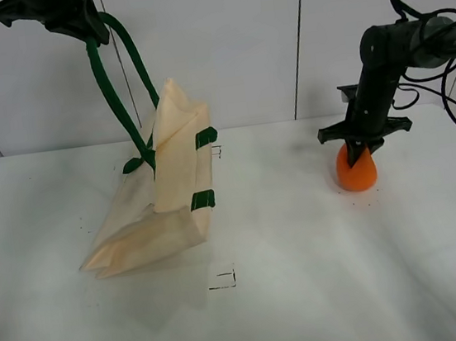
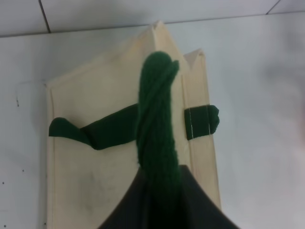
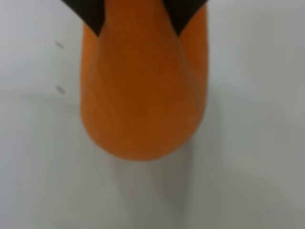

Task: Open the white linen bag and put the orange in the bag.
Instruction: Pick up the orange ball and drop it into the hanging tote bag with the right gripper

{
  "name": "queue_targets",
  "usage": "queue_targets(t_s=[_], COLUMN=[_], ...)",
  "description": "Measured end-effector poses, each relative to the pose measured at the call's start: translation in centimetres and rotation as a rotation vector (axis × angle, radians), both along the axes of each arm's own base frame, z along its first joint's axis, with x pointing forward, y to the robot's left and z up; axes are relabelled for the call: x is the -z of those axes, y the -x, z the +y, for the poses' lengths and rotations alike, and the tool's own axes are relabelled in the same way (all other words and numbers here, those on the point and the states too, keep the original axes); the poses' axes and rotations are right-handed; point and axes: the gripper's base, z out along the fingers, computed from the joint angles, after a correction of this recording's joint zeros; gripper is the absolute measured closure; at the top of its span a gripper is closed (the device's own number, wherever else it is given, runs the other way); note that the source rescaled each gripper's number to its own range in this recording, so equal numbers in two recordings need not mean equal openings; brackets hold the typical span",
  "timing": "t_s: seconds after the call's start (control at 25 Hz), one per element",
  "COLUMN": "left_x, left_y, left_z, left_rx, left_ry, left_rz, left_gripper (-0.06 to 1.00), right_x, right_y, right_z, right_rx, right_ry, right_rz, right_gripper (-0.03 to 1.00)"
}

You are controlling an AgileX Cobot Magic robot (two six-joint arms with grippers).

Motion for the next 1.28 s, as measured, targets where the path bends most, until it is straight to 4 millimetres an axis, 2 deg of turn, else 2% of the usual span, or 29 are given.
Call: queue_targets(t_s=[0.08,0.28,0.32,0.44,0.52,0.68,0.96,1.16,1.28], left_x=[-0.5,-1.1,-1.1,-1.1,-1.1,-1.1,-1.1,-1.1,-1.1], left_y=[0.3,0.8,0.8,0.8,0.8,0.8,0.8,0.8,0.8], left_z=[0.1,0.2,0.2,0.2,0.2,0.2,0.2,0.2,0.2], left_rx=[0.001,0.002,0.002,0.002,0.002,0.002,0.003,0.003,0.003], left_ry=[0.002,0.005,0.005,0.005,0.005,0.005,0.004,0.004,0.004], left_rz=[-0.012,-0.027,-0.027,-0.027,-0.027,-0.027,-0.027,-0.027,-0.027], left_gripper=[0.94,0.94,0.94,0.94,0.94,0.94,0.94,0.94,0.94], right_x=[-2.2,-9.4,-11.1,-14.4,-15.7,-16.0,-13.3,-11.0,-9.6], right_y=[-0.9,-2.5,-2.7,-2.4,-1.8,-0.1,2.0,2.8,2.7], right_z=[0.7,2.8,3.6,6.3,8.5,13.3,20.9,24.0,24.8], right_rx=[0.001,-0.021,-0.035,-0.09,-0.138,-0.238,-0.363,-0.399,-0.388], right_ry=[-0.069,-0.27,-0.32,-0.412,-0.444,-0.48,-0.515,-0.525,-0.529], right_rz=[-0.044,-0.224,-0.273,-0.361,-0.388,-0.367,-0.31,-0.284,-0.256], right_gripper=[0.96,0.96,0.96,0.96,0.96,0.96,0.96,0.96,0.96])
